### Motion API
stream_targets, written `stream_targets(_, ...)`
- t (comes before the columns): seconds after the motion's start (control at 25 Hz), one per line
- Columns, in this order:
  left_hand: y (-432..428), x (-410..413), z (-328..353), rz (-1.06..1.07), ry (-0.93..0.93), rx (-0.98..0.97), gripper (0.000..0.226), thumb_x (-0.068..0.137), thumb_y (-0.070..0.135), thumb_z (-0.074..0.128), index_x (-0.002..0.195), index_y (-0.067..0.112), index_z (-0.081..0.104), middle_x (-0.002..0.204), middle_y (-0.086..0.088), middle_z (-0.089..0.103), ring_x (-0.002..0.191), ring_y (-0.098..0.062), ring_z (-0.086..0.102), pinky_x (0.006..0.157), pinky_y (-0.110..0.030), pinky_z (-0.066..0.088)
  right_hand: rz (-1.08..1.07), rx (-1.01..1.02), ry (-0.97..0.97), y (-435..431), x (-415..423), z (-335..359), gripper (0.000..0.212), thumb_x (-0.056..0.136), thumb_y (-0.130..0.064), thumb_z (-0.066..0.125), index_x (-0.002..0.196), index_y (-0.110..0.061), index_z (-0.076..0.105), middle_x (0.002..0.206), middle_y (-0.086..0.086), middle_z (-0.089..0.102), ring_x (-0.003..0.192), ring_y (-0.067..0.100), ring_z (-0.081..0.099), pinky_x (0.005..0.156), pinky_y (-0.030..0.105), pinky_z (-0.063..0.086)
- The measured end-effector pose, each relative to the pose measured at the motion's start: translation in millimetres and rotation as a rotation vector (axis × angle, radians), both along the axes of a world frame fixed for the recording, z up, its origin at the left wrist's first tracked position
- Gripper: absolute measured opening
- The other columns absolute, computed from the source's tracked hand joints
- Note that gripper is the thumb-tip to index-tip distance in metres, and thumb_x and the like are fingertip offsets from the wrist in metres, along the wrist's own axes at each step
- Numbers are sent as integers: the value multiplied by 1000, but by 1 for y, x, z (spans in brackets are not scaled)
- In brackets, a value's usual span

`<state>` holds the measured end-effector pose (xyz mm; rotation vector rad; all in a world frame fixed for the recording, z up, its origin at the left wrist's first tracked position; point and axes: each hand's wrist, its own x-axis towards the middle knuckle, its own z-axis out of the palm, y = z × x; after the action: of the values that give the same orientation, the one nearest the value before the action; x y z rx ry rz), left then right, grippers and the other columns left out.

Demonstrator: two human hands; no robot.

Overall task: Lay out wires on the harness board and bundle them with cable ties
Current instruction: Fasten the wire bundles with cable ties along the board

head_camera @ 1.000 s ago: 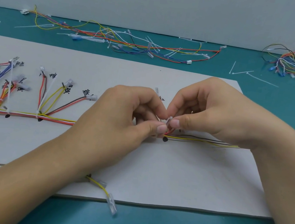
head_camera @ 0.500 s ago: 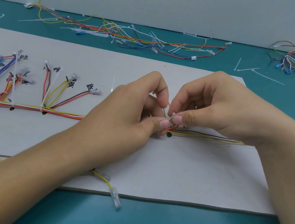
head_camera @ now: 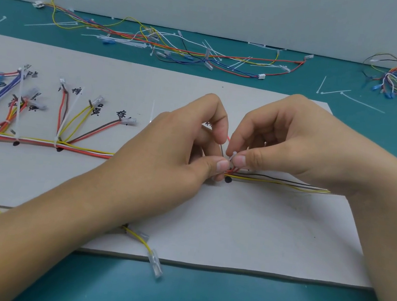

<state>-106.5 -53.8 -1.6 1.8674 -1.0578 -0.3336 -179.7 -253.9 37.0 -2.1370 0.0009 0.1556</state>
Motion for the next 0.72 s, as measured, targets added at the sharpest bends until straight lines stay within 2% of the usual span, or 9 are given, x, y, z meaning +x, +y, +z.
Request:
stream_targets(0.2, 0, 0, 1, -5, 2, 2, 34, 91, 16, 71, 91, 32, 41, 76, 11, 77, 58, -11, 64, 51, -14, 41, 30, -31, -3, -1, 0, 0, 7, 82, -9, 82, 87, -12, 78, 79, 12, 77, 77, 41, 69, 73, 54, 57)
stream_targets(0.36, 0, 0, 1, -7, -2, 4, 33, 90, 19, 70, 90, 34, 41, 77, 12, 77, 63, -23, 66, 53, -25, 46, 45, -54, -1, -3, 1, -2, 7, 83, -11, 83, 85, -16, 79, 72, 4, 75, 63, 14, 62, 61, 30, 51)
stream_targets(0.44, 1, 0, 1, -10, -1, -4, 33, 90, 18, 70, 91, 33, 41, 77, 12, 77, 63, -23, 67, 52, -24, 46, 52, -73, 1, -4, 1, -2, 9, 84, -10, 83, 84, -18, 79, 68, -2, 73, 60, 9, 58, 57, 23, 47)
stream_targets(0.6, 1, 0, 0, -12, 13, -26, 33, 92, 15, 70, 91, 32, 43, 76, 10, 76, 61, -18, 65, 53, -13, 40, 67, -126, 2, -3, 0, -3, 10, 83, -15, 82, 82, -24, 79, 64, -5, 70, 57, 12, 53, 53, 25, 42)
stream_targets(0.72, 1, 0, 0, -10, -28, -24, 30, 91, 15, 71, 92, 29, 44, 75, 11, 76, 54, -10, 51, 52, -13, 36, 59, -156, -19, 0, 1, -4, 4, 79, -25, 81, 81, -27, 79, 59, -1, 64, 54, 16, 46, 50, 28, 35)
